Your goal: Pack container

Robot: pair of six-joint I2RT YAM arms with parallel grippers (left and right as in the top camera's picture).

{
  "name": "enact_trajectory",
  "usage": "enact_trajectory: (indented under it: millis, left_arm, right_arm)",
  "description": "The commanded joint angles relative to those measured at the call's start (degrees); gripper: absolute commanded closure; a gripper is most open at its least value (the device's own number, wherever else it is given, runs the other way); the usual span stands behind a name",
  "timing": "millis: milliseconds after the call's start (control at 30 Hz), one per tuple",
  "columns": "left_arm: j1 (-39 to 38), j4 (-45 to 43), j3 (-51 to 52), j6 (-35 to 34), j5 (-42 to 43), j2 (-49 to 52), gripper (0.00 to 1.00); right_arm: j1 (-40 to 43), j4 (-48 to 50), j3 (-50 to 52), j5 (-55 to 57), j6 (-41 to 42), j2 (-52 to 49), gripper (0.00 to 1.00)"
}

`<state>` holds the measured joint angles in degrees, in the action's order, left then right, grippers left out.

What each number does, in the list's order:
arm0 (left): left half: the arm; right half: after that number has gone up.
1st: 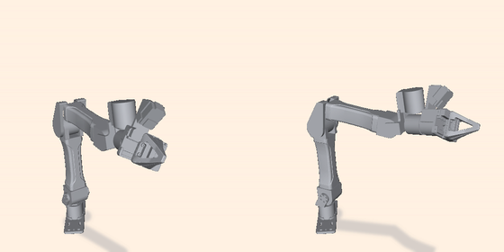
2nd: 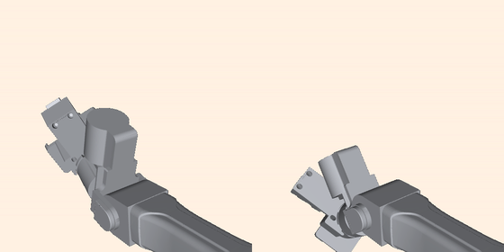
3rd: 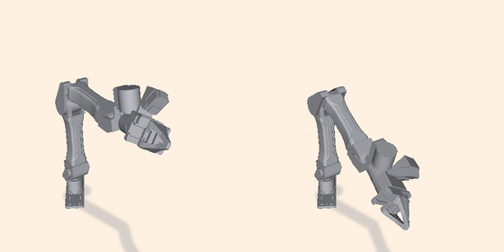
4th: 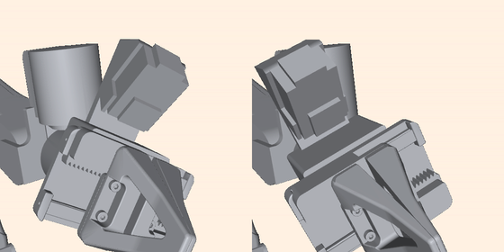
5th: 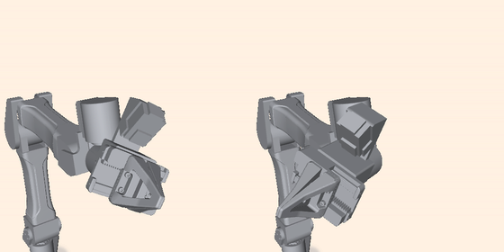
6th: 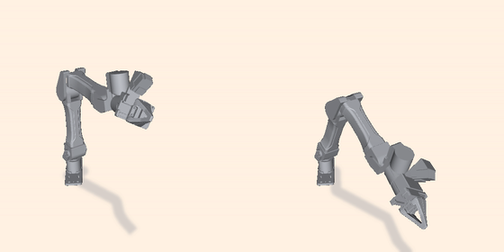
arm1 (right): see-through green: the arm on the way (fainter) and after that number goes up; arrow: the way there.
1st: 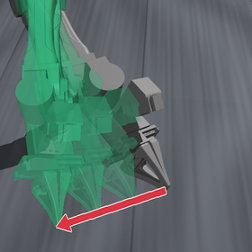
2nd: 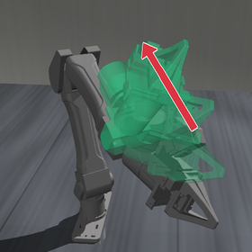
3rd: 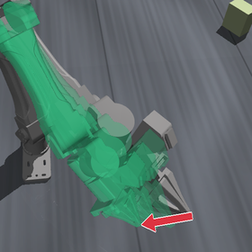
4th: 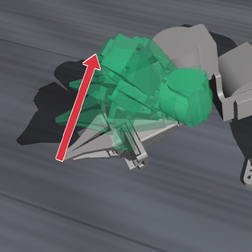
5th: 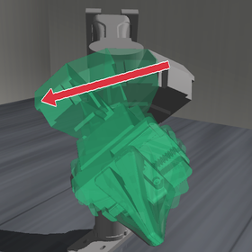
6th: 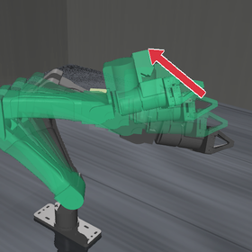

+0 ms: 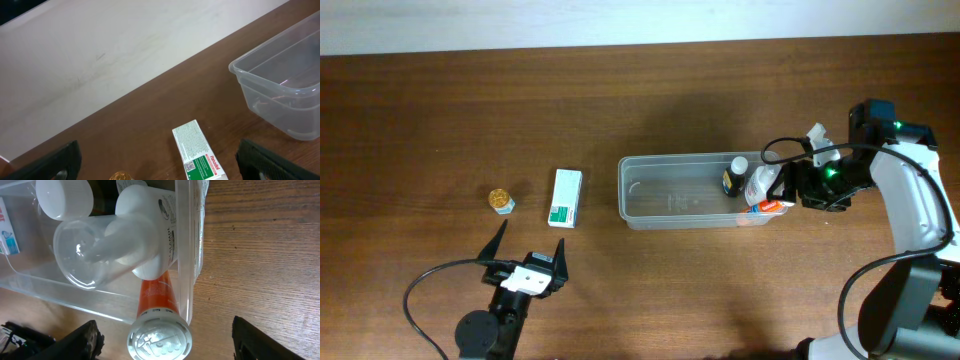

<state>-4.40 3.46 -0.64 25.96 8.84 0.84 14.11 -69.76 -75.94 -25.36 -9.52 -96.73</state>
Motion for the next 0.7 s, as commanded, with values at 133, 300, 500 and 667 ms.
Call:
enact_trajectory:
  millis: [133,300,500,667]
  left_arm:
    - [0.35,0.26,0.13,0.31,0.83,-0.5,0.01]
    - [0.35,0.28,0.13,0.33,0.83,-0.5,0.01]
    - [0.35,0.26,0.13,0.31,0.81,-0.5,0.0]
    - [0.35,0.26,0.13,0.31,0.81,-0.5,0.01]
  right_arm:
    - [-0.22,0.42,0.44,0.44,-0.76,-0.42,0.49]
    - [-0.22,0.42,0.42,0.31,-0.76,-0.42,0.52]
    - [-0.22,0.42,0.42,0.28,-0.74,-0.42,0.61]
    - [-0.22,0.42,0.42,-0.79,-0.74,-0.42,0.66]
